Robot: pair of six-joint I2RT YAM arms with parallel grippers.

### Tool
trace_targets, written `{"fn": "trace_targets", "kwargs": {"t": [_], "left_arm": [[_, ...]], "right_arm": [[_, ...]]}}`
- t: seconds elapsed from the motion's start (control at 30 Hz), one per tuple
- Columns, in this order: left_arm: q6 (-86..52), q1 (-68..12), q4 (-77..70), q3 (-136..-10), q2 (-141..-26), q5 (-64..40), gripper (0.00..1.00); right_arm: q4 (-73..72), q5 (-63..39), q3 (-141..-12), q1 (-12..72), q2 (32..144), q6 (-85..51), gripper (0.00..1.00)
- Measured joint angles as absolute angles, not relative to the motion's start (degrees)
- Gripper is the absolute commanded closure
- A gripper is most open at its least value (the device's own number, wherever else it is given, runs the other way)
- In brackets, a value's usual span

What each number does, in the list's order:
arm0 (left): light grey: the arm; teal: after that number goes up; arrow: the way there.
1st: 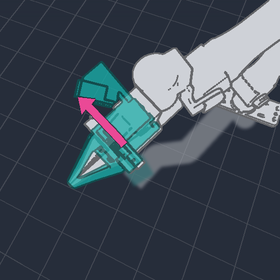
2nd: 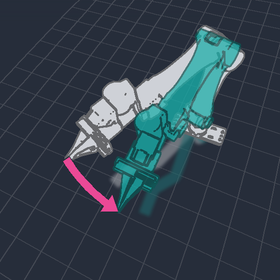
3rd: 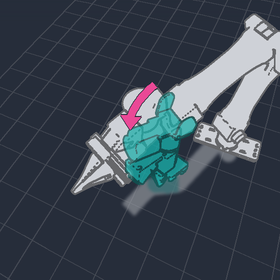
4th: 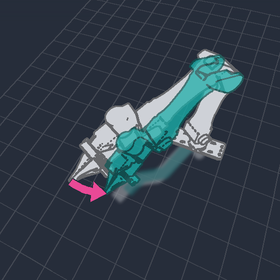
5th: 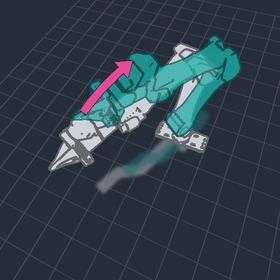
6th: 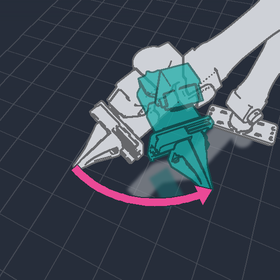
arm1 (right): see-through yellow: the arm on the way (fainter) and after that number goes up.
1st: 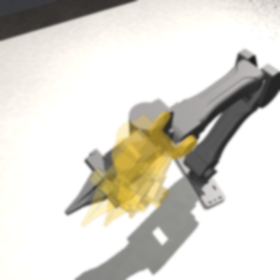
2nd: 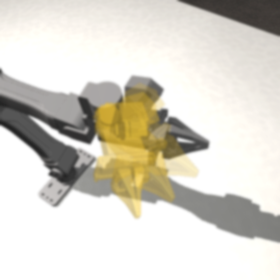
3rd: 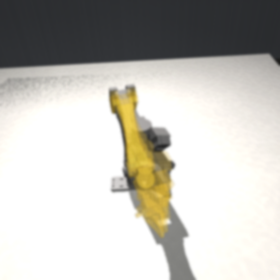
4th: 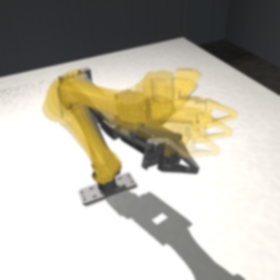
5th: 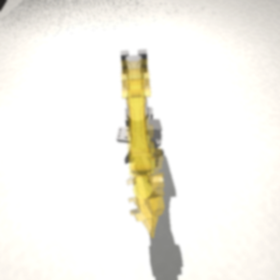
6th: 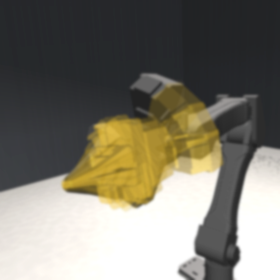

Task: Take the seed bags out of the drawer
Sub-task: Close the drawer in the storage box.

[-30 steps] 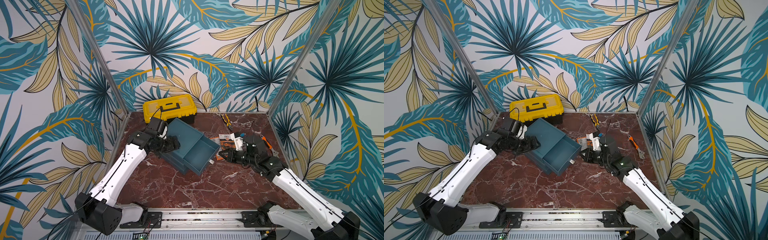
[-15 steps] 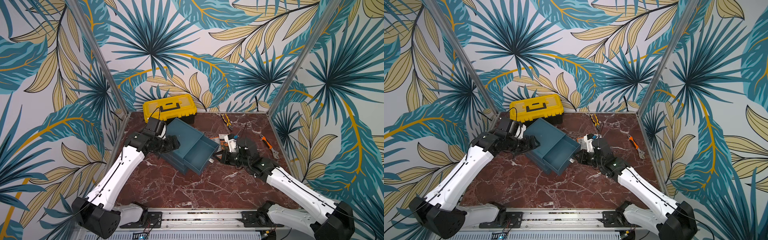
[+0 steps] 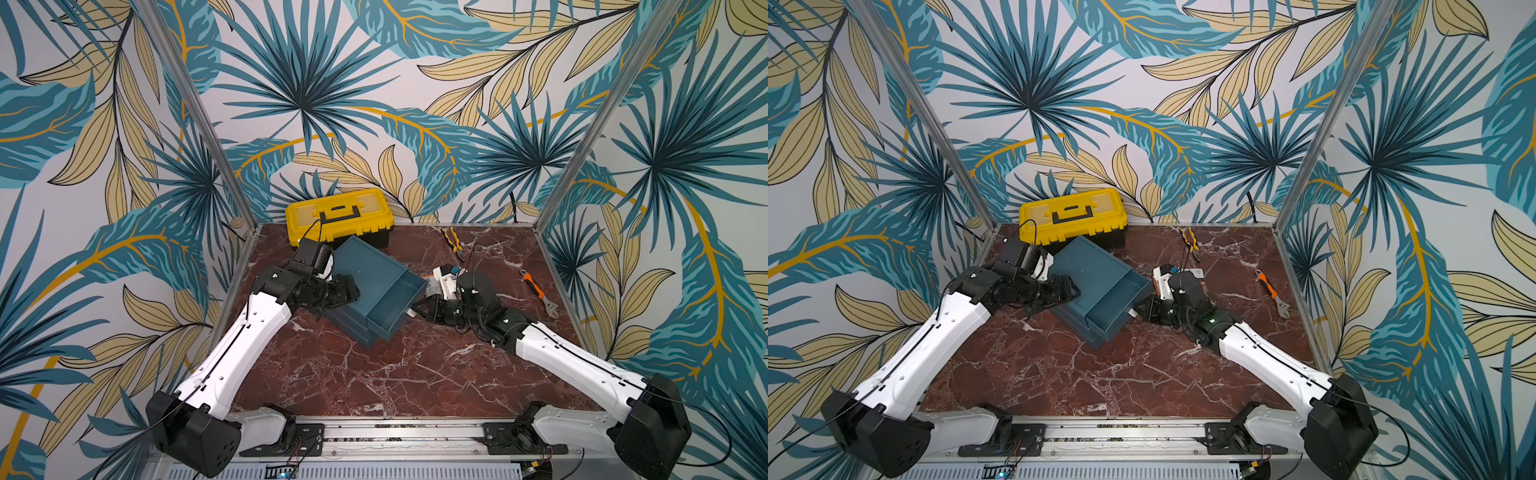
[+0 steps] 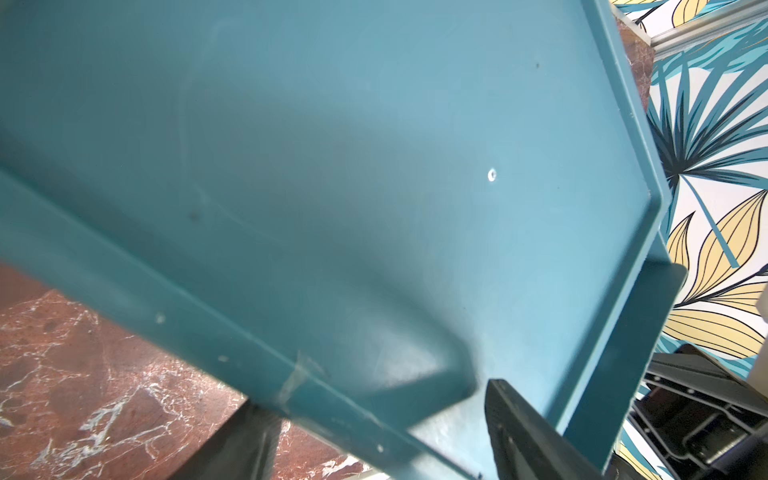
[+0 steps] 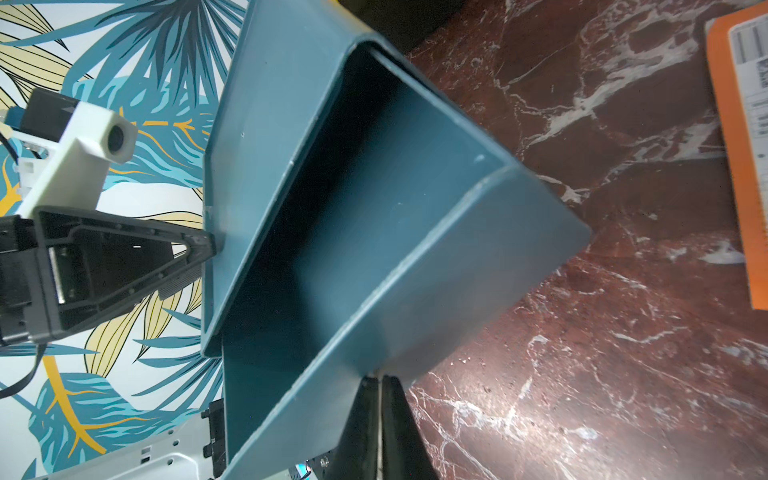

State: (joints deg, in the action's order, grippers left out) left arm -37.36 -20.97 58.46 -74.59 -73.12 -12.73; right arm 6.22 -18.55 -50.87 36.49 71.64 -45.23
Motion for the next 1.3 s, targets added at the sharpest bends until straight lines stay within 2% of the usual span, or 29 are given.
{"fn": "trace_targets", "kwargs": {"t": [0.43,0.73,0.93,1.1,1.3], "left_arm": [[-37.52,-20.97,58.59,-74.24,-72.93,-11.62,0.14],[-37.50,-20.97,58.96,-74.22,-72.01,-10.81,0.14],[-37.56,-20.97,58.92,-74.22,-72.03,-10.26,0.18],[-37.60,-20.97,58.72,-74.22,-72.29,-10.09,0.22],[-37.56,-20.97,58.39,-74.06,-72.77,-10.07,0.24]], "right_arm": [[-3.95,-19.73,-58.92,38.35,85.47,-49.65,0.92],[-7.62,-20.32,-61.47,38.72,89.47,-51.88,0.91],[-7.90,-20.45,-61.80,38.79,89.69,-52.23,0.82],[-8.29,-19.55,-58.63,38.85,86.50,-52.10,0.67],[-9.63,-18.50,-50.98,39.00,80.44,-52.23,0.63]]}}
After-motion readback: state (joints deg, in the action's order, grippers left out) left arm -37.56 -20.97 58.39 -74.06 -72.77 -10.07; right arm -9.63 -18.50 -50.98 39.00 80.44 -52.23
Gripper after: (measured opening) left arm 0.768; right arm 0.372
